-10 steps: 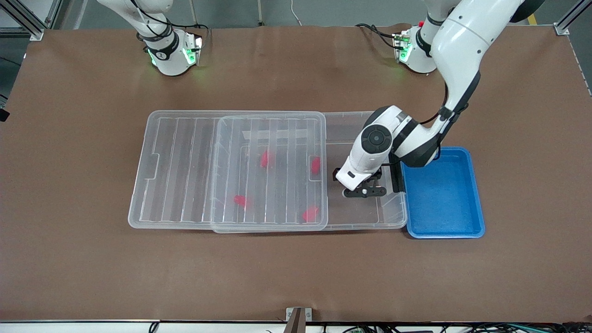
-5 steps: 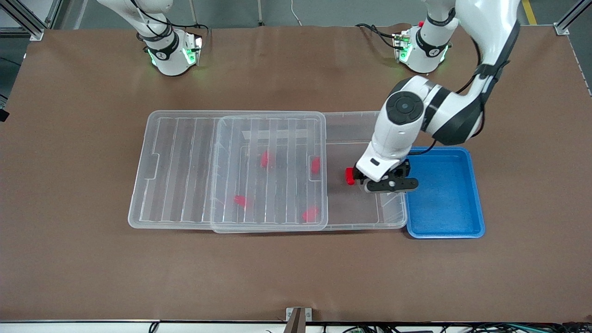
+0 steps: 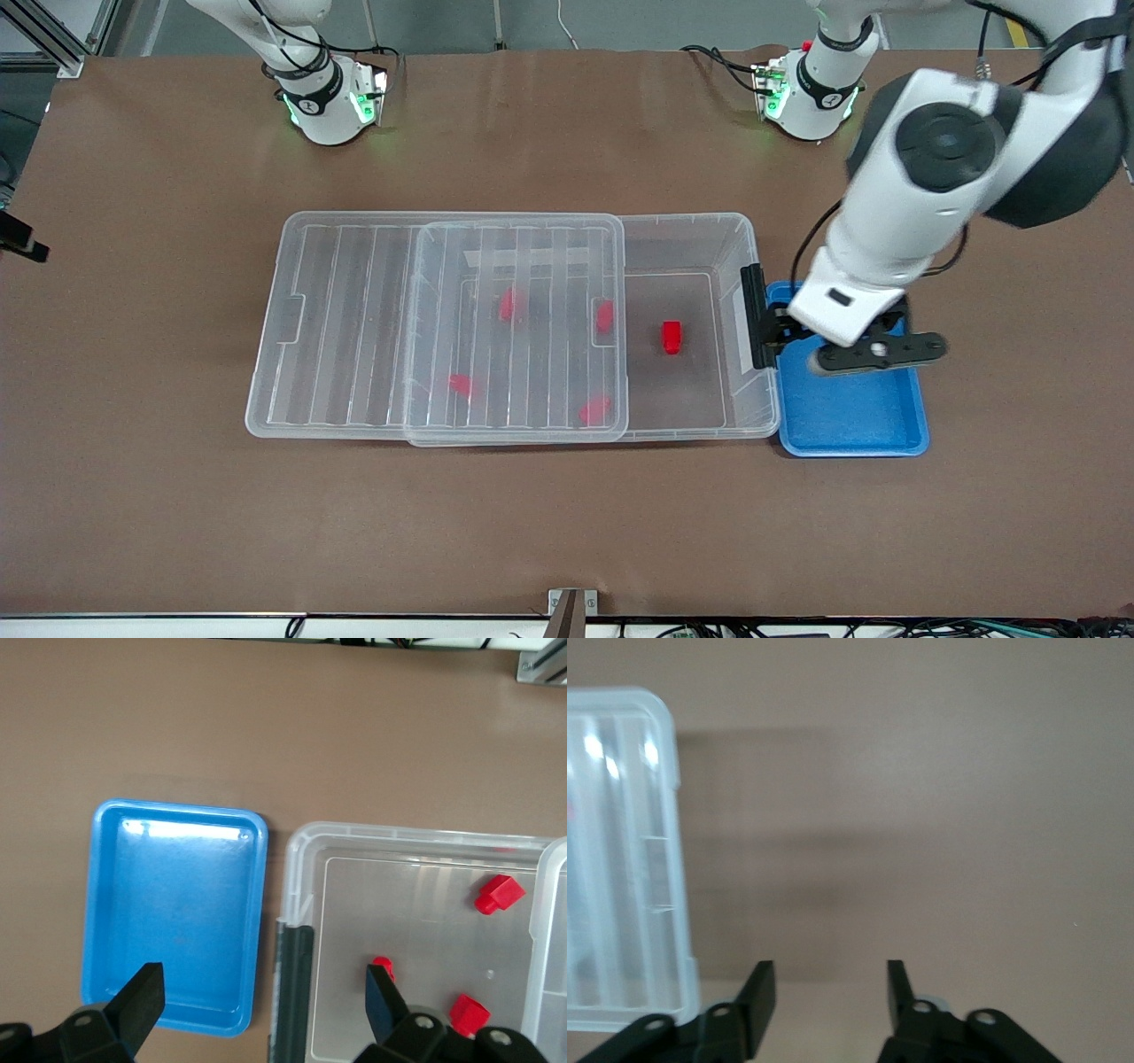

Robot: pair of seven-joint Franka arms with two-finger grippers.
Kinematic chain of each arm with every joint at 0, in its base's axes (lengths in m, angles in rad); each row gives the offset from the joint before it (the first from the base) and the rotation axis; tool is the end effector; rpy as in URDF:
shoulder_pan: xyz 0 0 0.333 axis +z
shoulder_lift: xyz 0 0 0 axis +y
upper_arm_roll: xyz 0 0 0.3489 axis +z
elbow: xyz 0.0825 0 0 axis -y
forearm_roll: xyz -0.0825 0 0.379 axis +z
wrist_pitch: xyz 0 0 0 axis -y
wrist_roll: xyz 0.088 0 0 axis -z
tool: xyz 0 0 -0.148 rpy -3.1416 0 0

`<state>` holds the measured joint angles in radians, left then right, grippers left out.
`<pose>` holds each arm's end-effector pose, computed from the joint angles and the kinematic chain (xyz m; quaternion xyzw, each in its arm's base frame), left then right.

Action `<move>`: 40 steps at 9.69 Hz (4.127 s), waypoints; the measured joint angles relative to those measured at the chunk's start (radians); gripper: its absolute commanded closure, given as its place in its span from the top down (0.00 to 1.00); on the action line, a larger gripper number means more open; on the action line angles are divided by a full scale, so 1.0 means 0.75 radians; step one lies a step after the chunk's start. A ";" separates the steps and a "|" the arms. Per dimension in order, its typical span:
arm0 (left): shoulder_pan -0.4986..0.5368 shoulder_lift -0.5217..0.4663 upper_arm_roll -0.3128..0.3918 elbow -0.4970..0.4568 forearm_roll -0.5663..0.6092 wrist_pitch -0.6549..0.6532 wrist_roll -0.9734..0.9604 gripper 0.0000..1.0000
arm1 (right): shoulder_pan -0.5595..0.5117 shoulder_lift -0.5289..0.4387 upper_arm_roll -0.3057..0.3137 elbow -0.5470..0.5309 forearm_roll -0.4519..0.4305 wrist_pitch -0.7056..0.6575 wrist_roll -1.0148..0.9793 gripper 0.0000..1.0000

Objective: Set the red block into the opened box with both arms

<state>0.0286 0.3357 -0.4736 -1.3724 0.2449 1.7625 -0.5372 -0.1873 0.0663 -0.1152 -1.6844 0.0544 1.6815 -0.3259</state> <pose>0.6361 -0.2163 0.5421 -0.9970 -0.0429 -0.0614 0.0197 0.5474 -0.1612 0.5357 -0.9991 -0.0078 0.0255 0.0326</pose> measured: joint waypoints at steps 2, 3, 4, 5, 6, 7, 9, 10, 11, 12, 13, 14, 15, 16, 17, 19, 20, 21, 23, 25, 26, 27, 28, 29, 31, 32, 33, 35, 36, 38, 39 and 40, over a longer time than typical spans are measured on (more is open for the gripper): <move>0.100 -0.088 0.000 0.042 -0.106 -0.087 0.093 1.00 | 0.052 0.043 0.016 -0.218 0.004 0.230 -0.031 0.00; 0.135 -0.138 0.000 0.044 -0.122 -0.129 0.141 1.00 | 0.102 0.081 0.038 -0.270 0.004 0.299 -0.031 0.00; 0.159 -0.176 0.004 0.044 -0.138 -0.143 0.206 1.00 | 0.142 0.123 0.079 -0.288 0.004 0.340 -0.029 0.00; 0.162 -0.209 0.027 0.043 -0.172 -0.163 0.269 1.00 | 0.162 0.161 0.117 -0.291 0.004 0.367 -0.025 0.00; 0.142 -0.249 0.096 0.033 -0.222 -0.206 0.335 1.00 | 0.170 0.196 0.135 -0.292 0.004 0.392 -0.025 0.00; 0.097 -0.300 0.204 0.000 -0.260 -0.241 0.408 1.00 | 0.171 0.227 0.146 -0.295 0.004 0.421 -0.026 0.00; 0.055 -0.444 0.346 -0.141 -0.280 -0.263 0.552 1.00 | 0.171 0.266 0.170 -0.301 0.005 0.457 -0.024 0.00; 0.056 -0.513 0.368 -0.215 -0.281 -0.281 0.574 1.00 | 0.171 0.275 0.194 -0.303 0.005 0.459 -0.005 0.00; 0.056 -0.558 0.376 -0.265 -0.282 -0.306 0.577 1.00 | 0.172 0.277 0.218 -0.305 0.005 0.460 0.020 0.00; 0.056 -0.576 0.377 -0.288 -0.282 -0.314 0.576 1.00 | 0.172 0.277 0.239 -0.306 0.006 0.460 0.050 0.00; 0.055 -0.576 0.377 -0.296 -0.282 -0.314 0.576 1.00 | 0.172 0.277 0.265 -0.306 0.007 0.461 0.097 0.00; 0.055 -0.576 0.377 -0.300 -0.282 -0.314 0.576 1.00 | 0.171 0.277 0.298 -0.306 0.011 0.462 0.147 0.00; 0.056 -0.576 0.377 -0.302 -0.282 -0.316 0.576 1.00 | 0.172 0.277 0.333 -0.306 0.015 0.465 0.197 0.00; 0.056 -0.576 0.377 -0.303 -0.282 -0.324 0.576 1.00 | 0.172 0.277 0.361 -0.306 0.024 0.466 0.244 0.00; 0.056 -0.576 0.377 -0.303 -0.282 -0.333 0.577 1.00 | 0.172 0.278 0.386 -0.306 0.029 0.466 0.289 0.00; 0.056 -0.576 0.377 -0.303 -0.282 -0.340 0.577 1.00 | 0.172 0.285 0.448 -0.301 0.031 0.471 0.396 0.00; 0.056 -0.576 0.377 -0.303 -0.282 -0.341 0.577 1.00 | 0.172 0.293 0.480 -0.293 0.031 0.475 0.445 0.00; 0.058 -0.576 0.378 -0.303 -0.282 -0.342 0.577 1.00 | 0.172 0.301 0.509 -0.286 0.031 0.476 0.486 0.00; 0.062 -0.576 0.379 -0.303 -0.282 -0.342 0.577 1.00 | 0.173 0.311 0.560 -0.279 0.032 0.479 0.548 0.00; 0.061 -0.575 0.379 -0.303 -0.282 -0.342 0.577 1.00 | 0.173 0.316 0.595 -0.279 0.032 0.494 0.599 0.00; 0.061 -0.574 0.378 -0.304 -0.282 -0.342 0.577 1.00 | 0.173 0.323 0.610 -0.279 0.032 0.507 0.625 0.00; 0.061 -0.573 0.378 -0.304 -0.282 -0.342 0.577 1.00 | 0.174 0.328 0.623 -0.278 0.032 0.517 0.637 0.00; 0.061 -0.573 0.377 -0.304 -0.282 -0.342 0.577 1.00 | 0.174 0.332 0.632 -0.275 0.032 0.520 0.643 0.00; 0.061 -0.572 0.376 -0.304 -0.282 -0.342 0.577 1.00 | 0.174 0.335 0.634 -0.274 0.032 0.521 0.652 0.00; 0.059 -0.572 0.373 -0.304 -0.282 -0.342 0.577 1.00 | 0.174 0.344 0.646 -0.268 0.033 0.528 0.684 0.00; 0.059 -0.572 0.372 -0.304 -0.283 -0.342 0.577 1.00 | 0.175 0.347 0.654 -0.266 0.033 0.538 0.696 0.00; 0.059 -0.572 0.372 -0.304 -0.283 -0.342 0.577 1.00 | 0.175 0.347 0.655 -0.265 0.033 0.541 0.707 0.00; 0.059 -0.572 0.372 -0.304 -0.283 -0.342 0.577 1.00 | 0.174 0.348 0.655 -0.265 0.033 0.542 0.716 0.05; 0.059 -0.572 0.372 -0.304 -0.283 -0.342 0.577 1.00 | 0.174 0.349 0.655 -0.264 0.033 0.543 0.717 0.62; 0.059 -0.572 0.372 -0.304 -0.283 -0.342 0.577 1.00 | 0.155 0.354 0.649 -0.248 0.031 0.522 0.717 1.00; 0.059 -0.572 0.372 -0.304 -0.283 -0.342 0.577 1.00 | 0.127 0.353 0.645 -0.213 0.024 0.457 0.717 1.00; 0.058 -0.572 0.372 -0.304 -0.283 -0.342 0.577 1.00 | 0.089 0.341 0.634 -0.142 0.006 0.349 0.717 1.00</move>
<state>0.0724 -0.0932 -0.1945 -1.6002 0.0329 1.5059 -0.1048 -0.1202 0.3218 0.3601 -1.7909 0.0591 1.9433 0.2116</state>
